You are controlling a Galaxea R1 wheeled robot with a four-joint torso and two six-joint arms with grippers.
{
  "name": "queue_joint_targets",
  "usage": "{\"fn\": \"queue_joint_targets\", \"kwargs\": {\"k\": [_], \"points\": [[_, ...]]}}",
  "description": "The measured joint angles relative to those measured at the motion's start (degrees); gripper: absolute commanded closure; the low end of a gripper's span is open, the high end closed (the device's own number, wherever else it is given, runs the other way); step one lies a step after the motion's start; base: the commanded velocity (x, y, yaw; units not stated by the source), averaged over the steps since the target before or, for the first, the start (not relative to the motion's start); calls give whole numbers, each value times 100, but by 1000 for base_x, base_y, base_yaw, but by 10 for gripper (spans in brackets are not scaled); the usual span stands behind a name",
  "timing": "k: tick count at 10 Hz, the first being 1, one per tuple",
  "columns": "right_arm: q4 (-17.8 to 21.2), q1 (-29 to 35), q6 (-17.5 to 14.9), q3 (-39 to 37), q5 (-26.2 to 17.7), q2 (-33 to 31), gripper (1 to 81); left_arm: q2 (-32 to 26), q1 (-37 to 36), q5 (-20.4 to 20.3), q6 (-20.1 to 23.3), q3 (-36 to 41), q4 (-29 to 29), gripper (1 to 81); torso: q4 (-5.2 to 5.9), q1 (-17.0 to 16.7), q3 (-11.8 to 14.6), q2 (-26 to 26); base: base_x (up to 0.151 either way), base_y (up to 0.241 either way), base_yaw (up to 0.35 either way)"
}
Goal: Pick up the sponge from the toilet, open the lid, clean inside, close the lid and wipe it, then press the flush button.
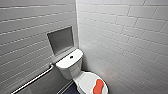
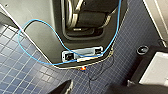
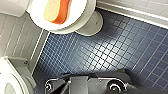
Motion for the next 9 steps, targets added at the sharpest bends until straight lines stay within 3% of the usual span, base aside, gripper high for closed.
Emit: {"fn": "queue_joint_targets", "kwargs": {"k": [5,7,9], "points": [[251,586,2,-273,-193,54,10,30,-44,-29,2,-41,-46,10,0,586,-179,-916,0,0,0],[265,791,0,-499,-324,347,10,59,-41,-46,0,-41,-85,10,0,837,-197,-1322,0,0,0],[271,822,2,-844,-494,701,10,111,-27,-44,0,-105,-88,10,0,1082,-374,-1715,0,0,0]]}}
